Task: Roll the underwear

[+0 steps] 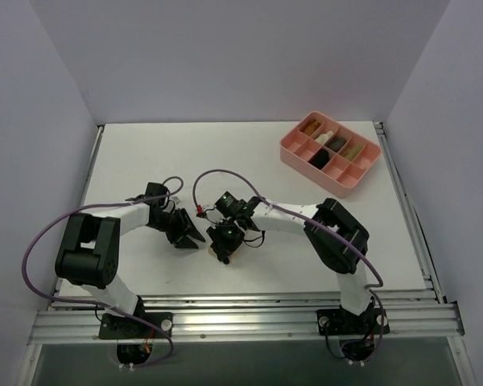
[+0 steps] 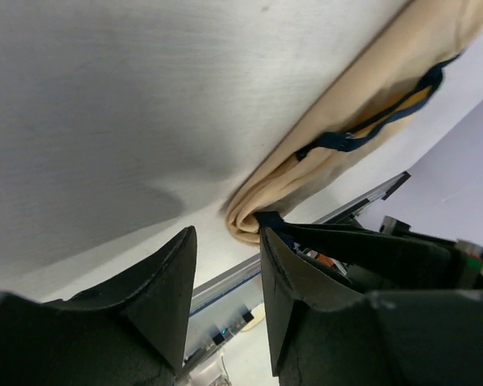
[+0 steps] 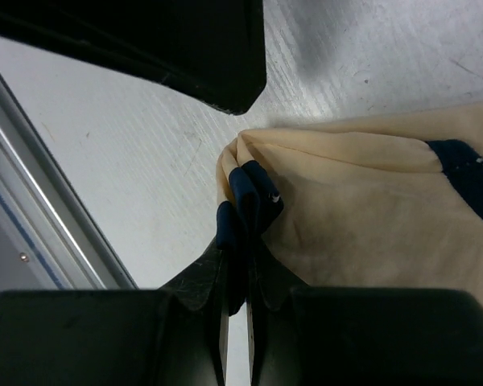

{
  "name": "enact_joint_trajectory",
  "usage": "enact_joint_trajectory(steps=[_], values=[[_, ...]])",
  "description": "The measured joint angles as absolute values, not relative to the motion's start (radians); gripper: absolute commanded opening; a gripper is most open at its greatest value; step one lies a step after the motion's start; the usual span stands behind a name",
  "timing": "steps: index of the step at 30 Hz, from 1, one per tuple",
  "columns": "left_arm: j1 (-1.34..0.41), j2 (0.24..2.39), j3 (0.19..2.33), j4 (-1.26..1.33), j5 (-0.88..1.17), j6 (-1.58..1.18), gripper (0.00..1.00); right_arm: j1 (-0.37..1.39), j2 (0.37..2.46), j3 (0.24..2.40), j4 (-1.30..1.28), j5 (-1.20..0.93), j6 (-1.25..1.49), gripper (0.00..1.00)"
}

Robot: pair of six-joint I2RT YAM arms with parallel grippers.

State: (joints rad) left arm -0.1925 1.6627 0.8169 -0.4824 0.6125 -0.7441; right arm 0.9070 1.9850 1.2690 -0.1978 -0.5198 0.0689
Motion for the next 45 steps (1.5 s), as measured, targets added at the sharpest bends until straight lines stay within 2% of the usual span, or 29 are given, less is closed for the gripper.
enact_joint_trajectory(steps=[10, 18, 26, 33, 34, 39, 45], values=[[-0.194, 1.625, 0.743, -0.318, 0.677, -0.751, 0.49, 0.838, 2.042, 1.3, -0.215, -0.691, 0.076, 0.0], [-0.217, 1.625, 0.707, -0.204, 0.735, -0.756, 0.54, 0.82, 2.076, 1.333, -0.23, -0.746, 0.083, 0.0], [-0.281, 1.625, 0.701, -0.155, 0.739, -0.755, 0.54, 0.808, 2.084, 1.333, -0.228, -0.769, 0.101, 0.0], [-0.284, 1.625, 0.667, -0.142, 0.729, -0.753, 0.43, 0.804, 2.088, 1.333, -0.224, -0.778, 0.12, 0.02], [-0.285, 1.625, 0.662, -0.14, 0.728, -0.754, 0.42, 0.804, 2.088, 1.333, -0.224, -0.778, 0.124, 0.04], [-0.294, 1.633, 0.657, -0.13, 0.721, -0.756, 0.23, 0.801, 2.089, 1.333, -0.223, -0.783, 0.138, 0.18], [-0.299, 1.672, 0.664, -0.127, 0.728, -0.757, 0.17, 0.8, 2.085, 1.333, -0.221, -0.793, 0.154, 0.26]])
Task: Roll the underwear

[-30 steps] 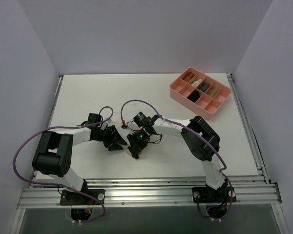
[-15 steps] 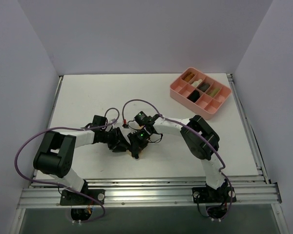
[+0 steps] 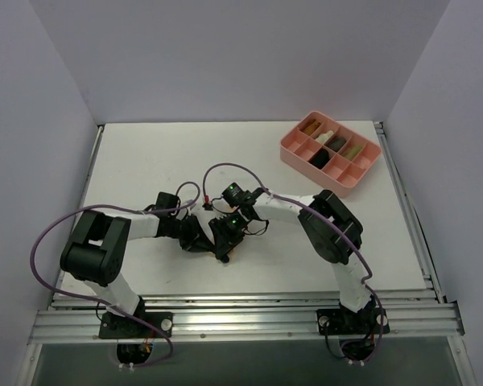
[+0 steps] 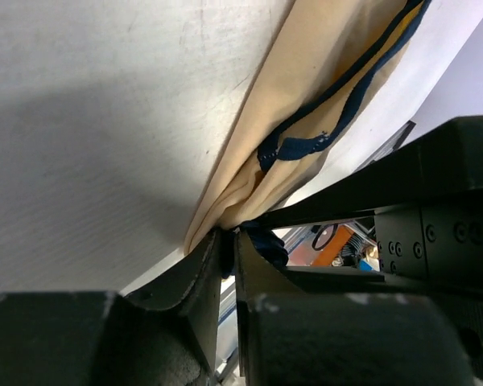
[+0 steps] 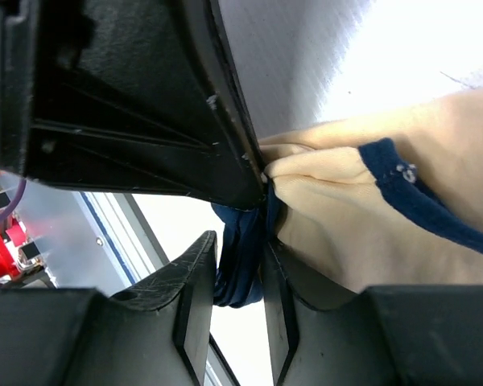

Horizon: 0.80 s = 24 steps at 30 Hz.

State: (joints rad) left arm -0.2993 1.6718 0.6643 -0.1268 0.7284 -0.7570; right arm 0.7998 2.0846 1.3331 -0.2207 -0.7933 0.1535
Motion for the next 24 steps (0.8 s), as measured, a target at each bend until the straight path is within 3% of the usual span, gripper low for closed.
enact_joint_trajectory(steps=[10, 24], values=[[-0.3, 1.731, 0.716, -0.147, 0.756, -0.757, 0.14, 0.807, 2.025, 1.274, -0.186, -0.723, 0.148, 0.31], [-0.298, 1.811, 0.782, -0.187, 0.81, -0.757, 0.12, 0.91, 1.928, 1.216, -0.155, -0.429, 0.122, 0.38]])
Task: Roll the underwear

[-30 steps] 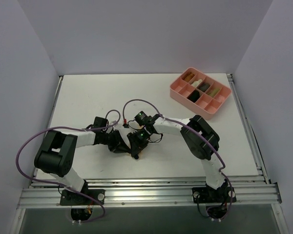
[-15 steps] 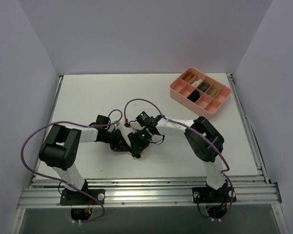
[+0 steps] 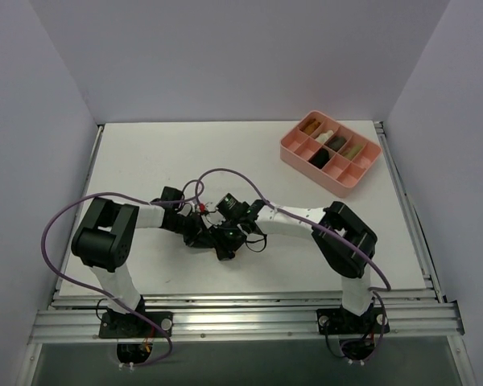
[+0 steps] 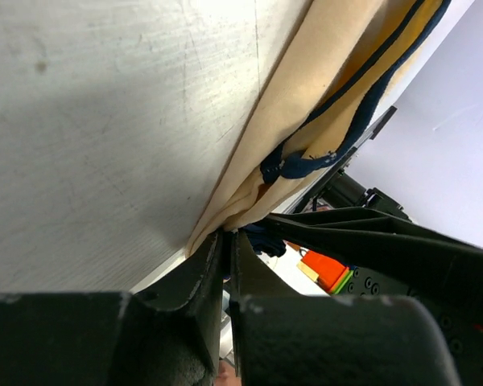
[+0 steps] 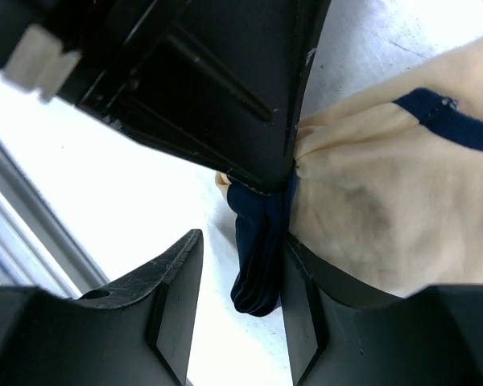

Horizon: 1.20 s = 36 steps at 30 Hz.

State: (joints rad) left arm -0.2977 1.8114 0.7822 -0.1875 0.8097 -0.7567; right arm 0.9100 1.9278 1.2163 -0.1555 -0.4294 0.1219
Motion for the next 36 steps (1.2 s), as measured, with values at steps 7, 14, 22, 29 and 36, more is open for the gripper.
enact_joint_trajectory(steps=[7, 14, 22, 29, 36], values=[[-0.293, 1.835, 0.804, -0.213, 0.827, -0.749, 0.11, 0.953, 1.892, 1.177, -0.125, -0.289, 0.098, 0.31], [-0.285, 1.863, 0.831, -0.241, 0.847, -0.731, 0.12, 0.957, 1.887, 1.168, -0.121, -0.199, 0.076, 0.0], [-0.241, 1.857, 0.886, -0.318, 0.811, -0.688, 0.44, 0.894, 1.947, 1.238, -0.144, -0.351, 0.078, 0.0], [-0.147, 1.768, 0.916, -0.379, 0.624, -0.645, 0.52, 0.829, 2.019, 1.3, -0.154, -0.541, 0.144, 0.0], [-0.148, 1.613, 0.806, -0.364, 0.581, -0.701, 0.58, 0.797, 2.086, 1.36, -0.157, -0.656, 0.215, 0.0]])
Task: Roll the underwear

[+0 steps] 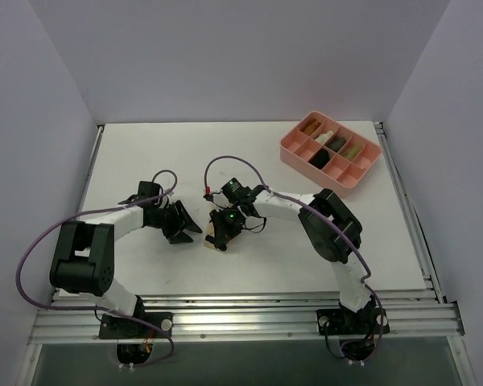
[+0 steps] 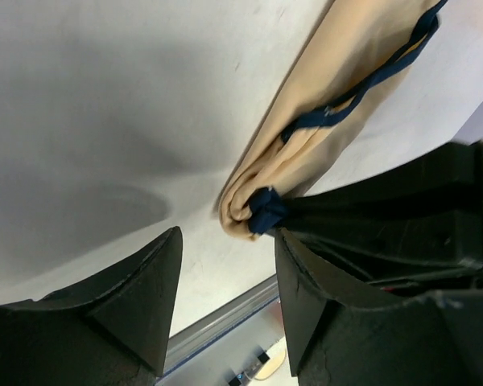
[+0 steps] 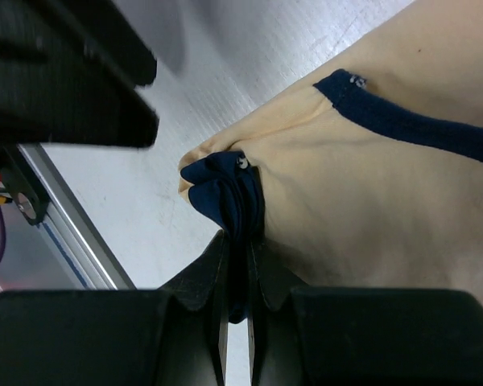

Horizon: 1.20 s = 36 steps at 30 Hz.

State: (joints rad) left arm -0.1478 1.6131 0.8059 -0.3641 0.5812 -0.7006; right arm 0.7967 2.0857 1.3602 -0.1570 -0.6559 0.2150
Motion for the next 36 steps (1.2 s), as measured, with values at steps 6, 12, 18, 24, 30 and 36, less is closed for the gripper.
enact_joint_trajectory(steps=[6, 12, 18, 24, 30, 36], values=[[-0.184, 1.527, 0.71, -0.348, 0.57, -0.798, 0.62, 0.79, 2.109, 1.367, -0.13, -0.702, 0.281, 0.0], [-0.229, 1.437, 0.68, -0.33, 0.519, -0.883, 0.64, 0.786, 2.127, 1.367, -0.086, -0.736, 0.35, 0.0], [-0.271, 1.43, 0.664, -0.326, 0.453, -0.943, 0.64, 0.786, 2.139, 1.367, -0.048, -0.749, 0.402, 0.0], [-0.286, 1.43, 0.645, -0.326, 0.391, -0.999, 0.64, 0.786, 2.141, 1.361, -0.008, -0.747, 0.446, 0.0], [-0.287, 1.43, 0.645, -0.324, 0.323, -1.085, 0.64, 0.786, 2.141, 1.339, 0.051, -0.748, 0.493, 0.0], [-0.287, 1.426, 0.646, -0.307, 0.286, -1.156, 0.57, 0.787, 2.141, 1.323, 0.093, -0.749, 0.529, 0.0]])
